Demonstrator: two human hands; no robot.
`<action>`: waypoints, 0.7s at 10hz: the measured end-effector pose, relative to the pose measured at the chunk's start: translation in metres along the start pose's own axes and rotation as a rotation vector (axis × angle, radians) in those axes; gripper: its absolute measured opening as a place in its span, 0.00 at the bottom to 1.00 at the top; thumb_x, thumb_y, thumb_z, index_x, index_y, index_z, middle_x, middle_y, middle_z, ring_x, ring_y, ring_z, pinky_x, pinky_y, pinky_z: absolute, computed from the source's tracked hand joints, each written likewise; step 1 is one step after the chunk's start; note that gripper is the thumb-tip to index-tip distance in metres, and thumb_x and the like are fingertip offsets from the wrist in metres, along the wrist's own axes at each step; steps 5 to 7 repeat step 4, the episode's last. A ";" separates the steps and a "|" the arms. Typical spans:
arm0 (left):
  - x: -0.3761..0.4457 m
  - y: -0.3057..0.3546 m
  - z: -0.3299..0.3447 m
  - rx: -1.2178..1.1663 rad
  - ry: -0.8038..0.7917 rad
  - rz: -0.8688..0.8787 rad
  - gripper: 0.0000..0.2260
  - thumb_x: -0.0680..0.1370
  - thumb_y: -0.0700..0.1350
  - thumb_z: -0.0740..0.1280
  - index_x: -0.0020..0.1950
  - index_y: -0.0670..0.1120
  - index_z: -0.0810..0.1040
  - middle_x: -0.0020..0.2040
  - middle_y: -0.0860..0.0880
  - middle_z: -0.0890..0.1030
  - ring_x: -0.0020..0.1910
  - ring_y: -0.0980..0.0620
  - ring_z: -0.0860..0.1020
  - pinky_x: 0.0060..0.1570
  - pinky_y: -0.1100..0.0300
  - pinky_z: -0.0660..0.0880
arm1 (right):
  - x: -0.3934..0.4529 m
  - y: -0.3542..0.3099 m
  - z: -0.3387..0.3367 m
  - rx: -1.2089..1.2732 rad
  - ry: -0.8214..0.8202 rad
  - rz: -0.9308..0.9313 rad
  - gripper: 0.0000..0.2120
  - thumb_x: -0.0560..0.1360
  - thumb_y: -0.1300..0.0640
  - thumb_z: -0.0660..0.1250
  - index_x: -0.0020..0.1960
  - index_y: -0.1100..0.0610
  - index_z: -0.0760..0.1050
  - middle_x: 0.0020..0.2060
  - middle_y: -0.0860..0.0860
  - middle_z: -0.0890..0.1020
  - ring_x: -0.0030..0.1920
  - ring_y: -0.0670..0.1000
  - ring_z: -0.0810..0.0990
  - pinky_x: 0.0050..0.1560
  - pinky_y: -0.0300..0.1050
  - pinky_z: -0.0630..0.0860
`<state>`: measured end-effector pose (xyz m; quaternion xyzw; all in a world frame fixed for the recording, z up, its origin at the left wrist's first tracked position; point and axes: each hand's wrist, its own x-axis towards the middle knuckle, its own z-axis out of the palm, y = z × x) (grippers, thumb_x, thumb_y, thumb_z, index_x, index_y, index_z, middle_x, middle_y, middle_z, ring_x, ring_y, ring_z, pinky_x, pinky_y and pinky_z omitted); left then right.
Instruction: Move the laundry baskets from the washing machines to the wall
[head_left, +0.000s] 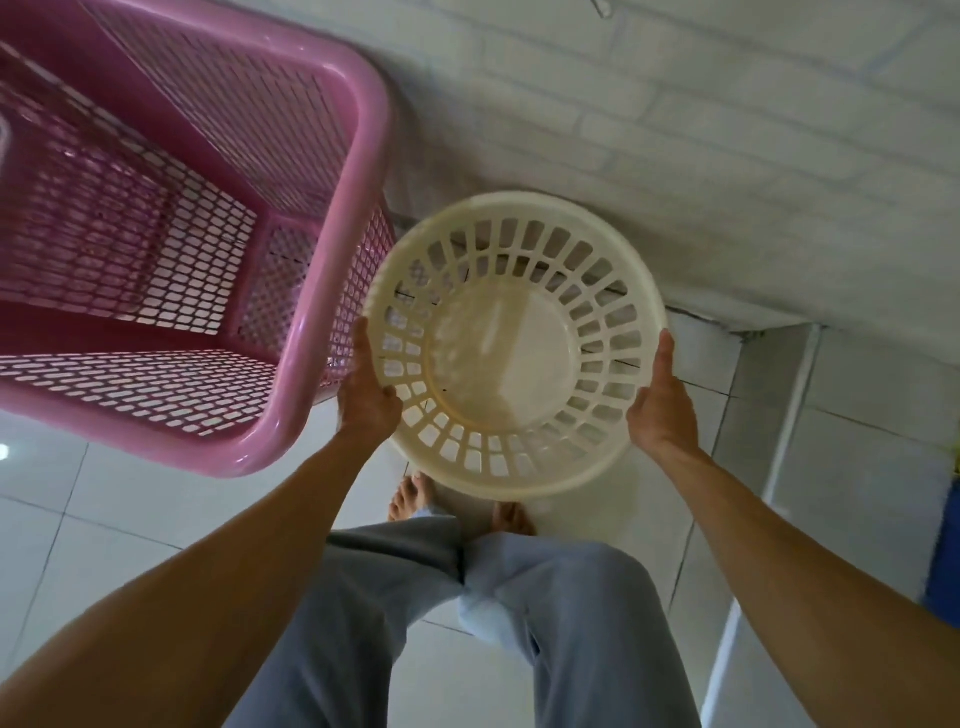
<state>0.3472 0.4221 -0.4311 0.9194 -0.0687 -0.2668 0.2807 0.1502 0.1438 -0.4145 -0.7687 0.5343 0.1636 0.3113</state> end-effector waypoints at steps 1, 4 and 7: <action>-0.012 0.005 -0.009 0.025 -0.086 0.036 0.38 0.79 0.38 0.66 0.82 0.47 0.46 0.65 0.38 0.77 0.53 0.39 0.81 0.51 0.44 0.81 | -0.013 -0.008 -0.007 0.067 -0.017 0.041 0.41 0.80 0.62 0.64 0.83 0.43 0.43 0.63 0.57 0.76 0.54 0.55 0.77 0.57 0.53 0.78; -0.126 0.041 -0.061 0.141 -0.329 -0.128 0.40 0.77 0.39 0.65 0.81 0.58 0.47 0.60 0.39 0.80 0.47 0.42 0.83 0.49 0.47 0.83 | -0.143 -0.043 -0.049 0.098 -0.072 -0.005 0.37 0.80 0.58 0.64 0.82 0.44 0.48 0.77 0.59 0.62 0.72 0.62 0.72 0.68 0.62 0.74; -0.126 0.041 -0.061 0.141 -0.329 -0.128 0.40 0.77 0.39 0.65 0.81 0.58 0.47 0.60 0.39 0.80 0.47 0.42 0.83 0.49 0.47 0.83 | -0.143 -0.043 -0.049 0.098 -0.072 -0.005 0.37 0.80 0.58 0.64 0.82 0.44 0.48 0.77 0.59 0.62 0.72 0.62 0.72 0.68 0.62 0.74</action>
